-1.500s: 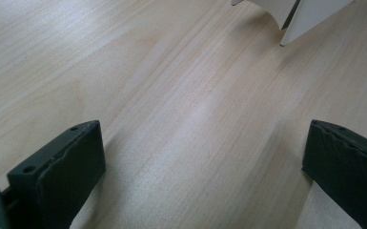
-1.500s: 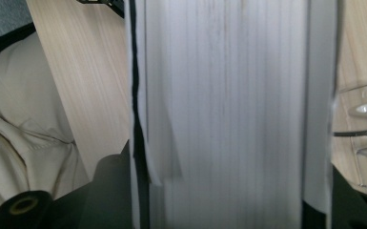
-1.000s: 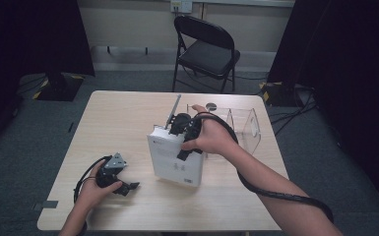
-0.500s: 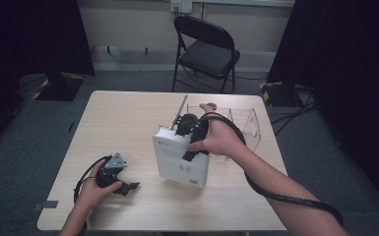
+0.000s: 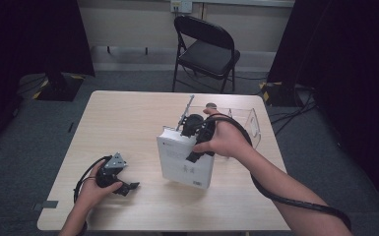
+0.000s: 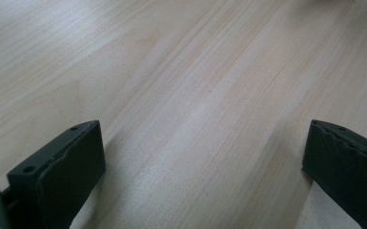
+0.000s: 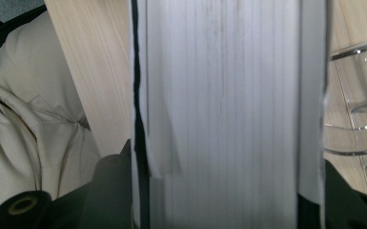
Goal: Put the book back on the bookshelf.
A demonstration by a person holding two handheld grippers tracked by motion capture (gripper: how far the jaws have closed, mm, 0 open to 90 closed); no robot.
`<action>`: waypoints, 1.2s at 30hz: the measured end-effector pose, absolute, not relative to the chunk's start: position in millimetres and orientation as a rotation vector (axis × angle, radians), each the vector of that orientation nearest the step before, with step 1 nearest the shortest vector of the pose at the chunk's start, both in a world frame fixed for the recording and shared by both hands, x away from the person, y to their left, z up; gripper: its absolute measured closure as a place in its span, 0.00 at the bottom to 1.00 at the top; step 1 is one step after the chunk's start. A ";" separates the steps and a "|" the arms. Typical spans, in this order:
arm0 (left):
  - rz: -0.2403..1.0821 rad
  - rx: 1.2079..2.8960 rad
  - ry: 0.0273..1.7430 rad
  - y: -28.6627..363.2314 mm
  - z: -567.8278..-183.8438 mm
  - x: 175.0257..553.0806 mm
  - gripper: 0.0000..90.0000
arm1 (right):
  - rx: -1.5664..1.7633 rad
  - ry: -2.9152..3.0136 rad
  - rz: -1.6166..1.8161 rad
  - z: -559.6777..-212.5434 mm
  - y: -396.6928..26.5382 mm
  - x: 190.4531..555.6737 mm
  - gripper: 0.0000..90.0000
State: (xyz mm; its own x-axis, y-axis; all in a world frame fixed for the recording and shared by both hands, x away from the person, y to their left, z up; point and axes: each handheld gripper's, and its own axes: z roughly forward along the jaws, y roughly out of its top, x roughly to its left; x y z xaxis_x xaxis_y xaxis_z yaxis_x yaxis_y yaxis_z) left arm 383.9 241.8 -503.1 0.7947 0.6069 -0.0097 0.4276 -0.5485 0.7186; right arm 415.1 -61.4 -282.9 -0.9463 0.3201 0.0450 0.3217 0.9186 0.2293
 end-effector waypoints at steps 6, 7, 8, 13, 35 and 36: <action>0.309 2.236 0.759 241.9 -503.1 384.0 0.00 | -0.536 -3.069 -0.361 -282.5 -68.5 414.2 0.58; 0.309 2.236 0.759 241.9 -503.1 384.0 0.00 | -0.536 -3.069 -0.361 -282.5 -68.5 414.2 0.58; 0.310 2.236 0.759 241.9 -503.1 384.0 0.00 | -0.548 -3.065 -0.359 -282.7 -71.4 413.5 0.58; 0.309 2.235 0.758 241.8 -503.2 384.1 0.00 | -0.568 -3.061 -0.371 -282.4 -77.8 412.8 0.58; 0.309 2.238 0.756 242.1 -503.0 384.2 0.00 | -0.652 -3.035 -0.393 -279.2 -109.0 410.4 0.58; 0.309 2.238 0.756 242.1 -503.0 384.2 0.00 | -0.652 -3.035 -0.393 -279.2 -109.0 410.4 0.58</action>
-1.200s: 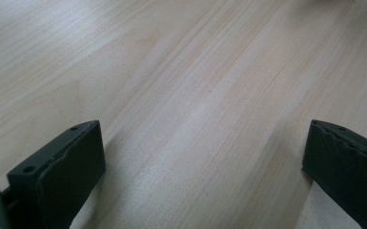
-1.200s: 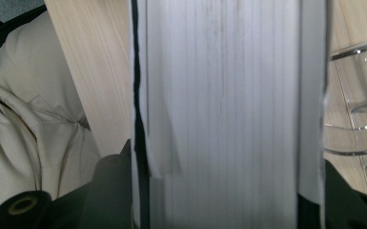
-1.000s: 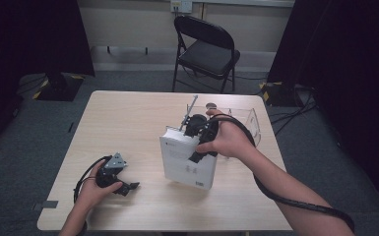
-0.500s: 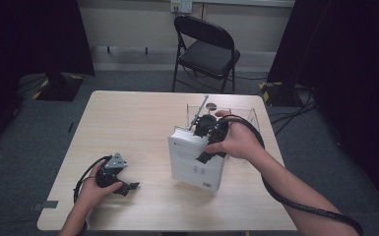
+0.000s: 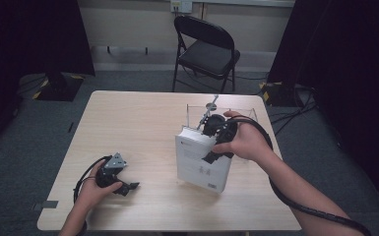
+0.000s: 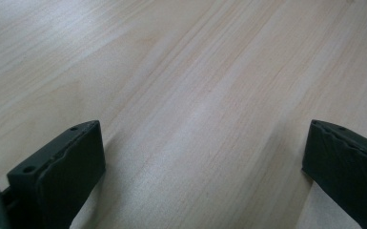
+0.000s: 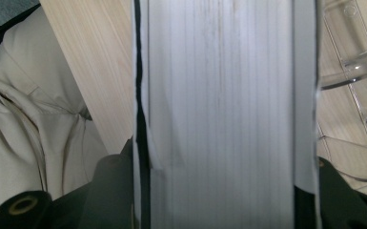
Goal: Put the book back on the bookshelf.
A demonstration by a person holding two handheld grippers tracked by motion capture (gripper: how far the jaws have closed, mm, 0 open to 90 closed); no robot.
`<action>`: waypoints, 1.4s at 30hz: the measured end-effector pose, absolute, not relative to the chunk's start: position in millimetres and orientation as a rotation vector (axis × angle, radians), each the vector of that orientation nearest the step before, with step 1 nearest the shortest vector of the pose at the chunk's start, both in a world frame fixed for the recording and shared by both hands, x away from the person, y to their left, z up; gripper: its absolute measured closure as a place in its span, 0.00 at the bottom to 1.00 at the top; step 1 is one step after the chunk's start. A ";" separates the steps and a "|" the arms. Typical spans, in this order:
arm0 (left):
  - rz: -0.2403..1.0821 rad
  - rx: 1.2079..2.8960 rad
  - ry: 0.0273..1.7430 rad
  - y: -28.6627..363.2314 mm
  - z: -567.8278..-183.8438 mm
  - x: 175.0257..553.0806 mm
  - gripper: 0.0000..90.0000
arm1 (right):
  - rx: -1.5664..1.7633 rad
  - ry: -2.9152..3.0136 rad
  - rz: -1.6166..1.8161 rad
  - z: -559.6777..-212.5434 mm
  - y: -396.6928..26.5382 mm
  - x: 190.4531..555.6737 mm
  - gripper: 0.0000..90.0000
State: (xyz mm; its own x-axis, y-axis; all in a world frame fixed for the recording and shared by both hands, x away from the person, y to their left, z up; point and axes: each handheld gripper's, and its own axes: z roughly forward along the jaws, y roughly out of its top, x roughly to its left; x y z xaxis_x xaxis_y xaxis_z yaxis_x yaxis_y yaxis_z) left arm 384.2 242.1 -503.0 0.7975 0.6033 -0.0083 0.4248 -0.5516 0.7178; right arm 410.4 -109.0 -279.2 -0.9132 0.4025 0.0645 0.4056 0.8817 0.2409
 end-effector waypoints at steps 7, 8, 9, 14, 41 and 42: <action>0.308 2.238 0.755 242.2 -503.0 384.2 0.00 | -0.669 -3.033 -0.386 -279.6 -117.3 409.6 0.58; 0.309 2.238 0.755 242.2 -503.0 384.2 0.00 | -0.677 -3.034 -0.389 -279.5 -119.8 409.3 0.58; 0.309 2.238 0.755 242.2 -503.0 384.2 0.00 | -0.677 -3.034 -0.389 -279.5 -119.8 409.3 0.58; 0.309 2.239 0.754 242.2 -502.9 384.3 0.00 | -0.685 -3.036 -0.384 -278.5 -126.7 408.3 0.58; 0.312 2.235 0.752 242.3 -503.4 385.0 0.00 | -0.799 -3.006 -0.430 -271.6 -166.2 403.2 0.58; 0.312 2.235 0.752 242.3 -503.4 385.0 0.00 | -0.803 -3.006 -0.433 -271.4 -167.7 403.2 0.58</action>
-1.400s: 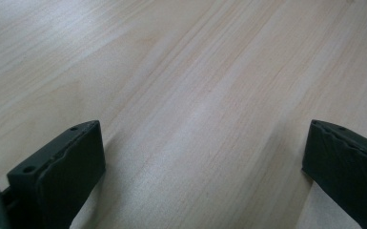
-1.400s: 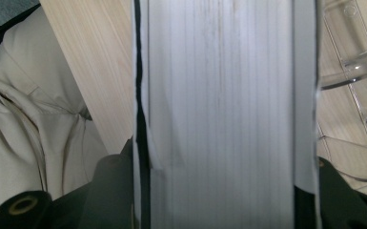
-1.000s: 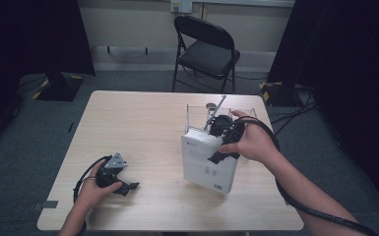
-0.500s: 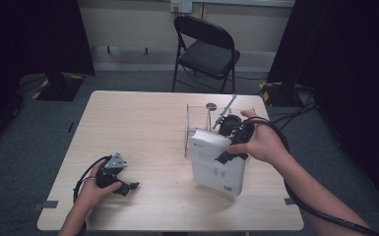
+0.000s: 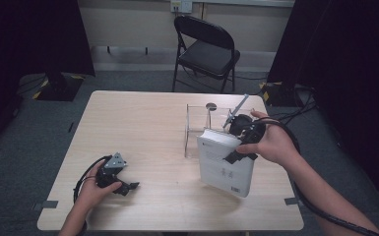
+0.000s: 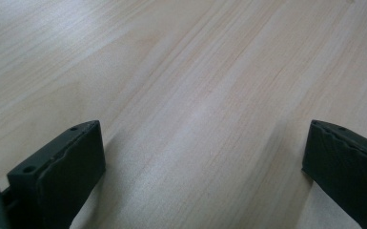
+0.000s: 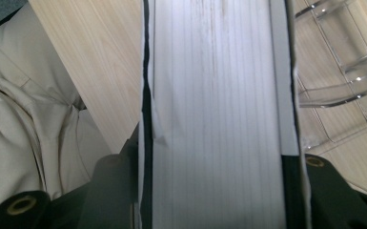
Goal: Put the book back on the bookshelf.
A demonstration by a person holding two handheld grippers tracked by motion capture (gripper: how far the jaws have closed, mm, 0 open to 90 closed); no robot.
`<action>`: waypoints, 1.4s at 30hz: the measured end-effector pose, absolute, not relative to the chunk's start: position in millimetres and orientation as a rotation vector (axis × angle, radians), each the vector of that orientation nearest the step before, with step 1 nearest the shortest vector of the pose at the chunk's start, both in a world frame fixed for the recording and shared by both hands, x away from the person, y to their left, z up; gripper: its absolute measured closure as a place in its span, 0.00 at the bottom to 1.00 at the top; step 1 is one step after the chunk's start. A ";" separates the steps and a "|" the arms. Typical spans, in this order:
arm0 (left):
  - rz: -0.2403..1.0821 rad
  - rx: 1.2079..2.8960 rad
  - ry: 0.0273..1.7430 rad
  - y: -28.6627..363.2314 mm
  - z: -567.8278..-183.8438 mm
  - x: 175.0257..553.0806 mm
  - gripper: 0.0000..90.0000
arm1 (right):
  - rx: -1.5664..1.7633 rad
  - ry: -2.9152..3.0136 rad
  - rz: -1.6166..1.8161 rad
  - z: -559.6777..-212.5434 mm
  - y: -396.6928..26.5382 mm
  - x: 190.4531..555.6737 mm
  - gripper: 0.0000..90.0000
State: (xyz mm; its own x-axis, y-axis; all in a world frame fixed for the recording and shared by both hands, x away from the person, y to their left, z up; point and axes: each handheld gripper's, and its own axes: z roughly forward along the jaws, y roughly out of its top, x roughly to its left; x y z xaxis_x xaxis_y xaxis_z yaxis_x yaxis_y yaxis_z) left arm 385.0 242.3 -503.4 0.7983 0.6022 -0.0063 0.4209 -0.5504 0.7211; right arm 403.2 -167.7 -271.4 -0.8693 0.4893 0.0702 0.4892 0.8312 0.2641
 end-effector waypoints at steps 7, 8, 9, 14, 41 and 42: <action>0.307 2.233 0.755 242.1 -503.6 385.0 0.00 | 0.838 2.991 0.423 -271.1 -174.7 403.0 0.58; 0.307 2.232 0.755 242.1 -503.6 385.0 0.00 | 0.840 2.994 0.420 -271.1 -176.5 402.7 0.58; 0.307 2.232 0.754 242.1 -503.6 385.1 0.00 | 0.852 2.991 0.420 -271.1 -177.5 402.6 0.58; 0.307 2.232 0.754 242.1 -503.6 385.1 0.00 | 0.859 2.982 0.425 -270.6 -182.4 402.0 0.58; 0.307 2.233 0.753 242.0 -503.6 385.2 0.00 | 1.050 2.915 0.454 -270.0 -212.3 403.6 0.58; 0.303 2.237 0.751 242.3 -503.2 385.2 0.00 | 1.045 2.917 0.444 -269.9 -214.1 403.8 0.58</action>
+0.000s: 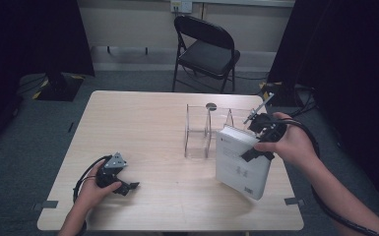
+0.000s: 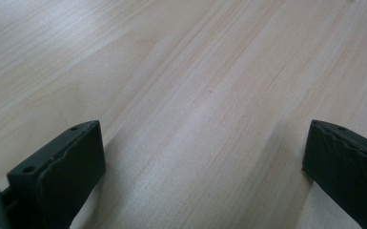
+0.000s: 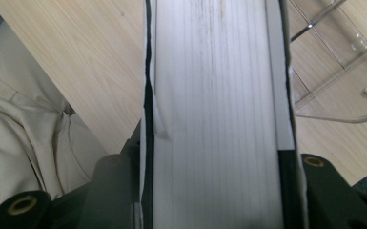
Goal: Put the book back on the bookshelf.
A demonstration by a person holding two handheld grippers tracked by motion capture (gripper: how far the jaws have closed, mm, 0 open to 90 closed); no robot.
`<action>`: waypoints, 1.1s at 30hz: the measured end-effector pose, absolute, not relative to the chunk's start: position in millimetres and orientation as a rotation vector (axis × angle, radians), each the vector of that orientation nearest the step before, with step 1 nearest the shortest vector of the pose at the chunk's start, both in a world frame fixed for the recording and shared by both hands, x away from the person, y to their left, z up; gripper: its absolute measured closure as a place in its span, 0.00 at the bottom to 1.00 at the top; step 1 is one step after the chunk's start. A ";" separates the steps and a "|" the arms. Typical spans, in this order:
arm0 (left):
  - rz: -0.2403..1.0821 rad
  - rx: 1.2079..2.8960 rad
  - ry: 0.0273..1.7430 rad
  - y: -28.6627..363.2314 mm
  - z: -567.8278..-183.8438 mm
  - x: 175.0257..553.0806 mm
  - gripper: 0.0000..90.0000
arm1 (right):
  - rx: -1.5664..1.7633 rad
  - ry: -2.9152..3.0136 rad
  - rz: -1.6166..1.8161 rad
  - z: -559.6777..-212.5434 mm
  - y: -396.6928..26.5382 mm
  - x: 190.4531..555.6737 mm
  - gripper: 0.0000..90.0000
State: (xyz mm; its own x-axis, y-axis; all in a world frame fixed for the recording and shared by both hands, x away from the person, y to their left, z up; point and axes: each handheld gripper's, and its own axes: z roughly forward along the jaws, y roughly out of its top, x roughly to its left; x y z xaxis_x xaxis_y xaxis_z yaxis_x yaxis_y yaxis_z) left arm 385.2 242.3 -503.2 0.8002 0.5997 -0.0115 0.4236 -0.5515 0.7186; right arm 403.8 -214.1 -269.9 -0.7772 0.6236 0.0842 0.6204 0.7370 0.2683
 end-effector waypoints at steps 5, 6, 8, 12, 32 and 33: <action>0.307 2.233 0.752 242.1 -503.6 385.2 0.00 | 1.066 2.908 0.449 -269.8 -218.8 403.3 0.58; 0.307 2.233 0.752 242.0 -503.6 385.2 0.00 | 1.068 2.899 0.446 -270.2 -220.5 402.7 0.58; 0.306 2.233 0.753 242.0 -503.6 385.2 0.00 | 1.084 2.881 0.459 -270.9 -222.7 402.2 0.58; 0.306 2.233 0.752 242.0 -503.6 385.2 0.00 | 1.111 2.885 0.457 -271.8 -227.2 402.3 0.58; 0.306 2.233 0.752 242.1 -503.6 385.2 0.00 | 1.307 2.793 0.485 -273.3 -247.7 402.2 0.58; 0.306 2.233 0.752 242.1 -503.6 385.2 0.00 | 1.305 2.787 0.489 -274.0 -249.3 402.5 0.58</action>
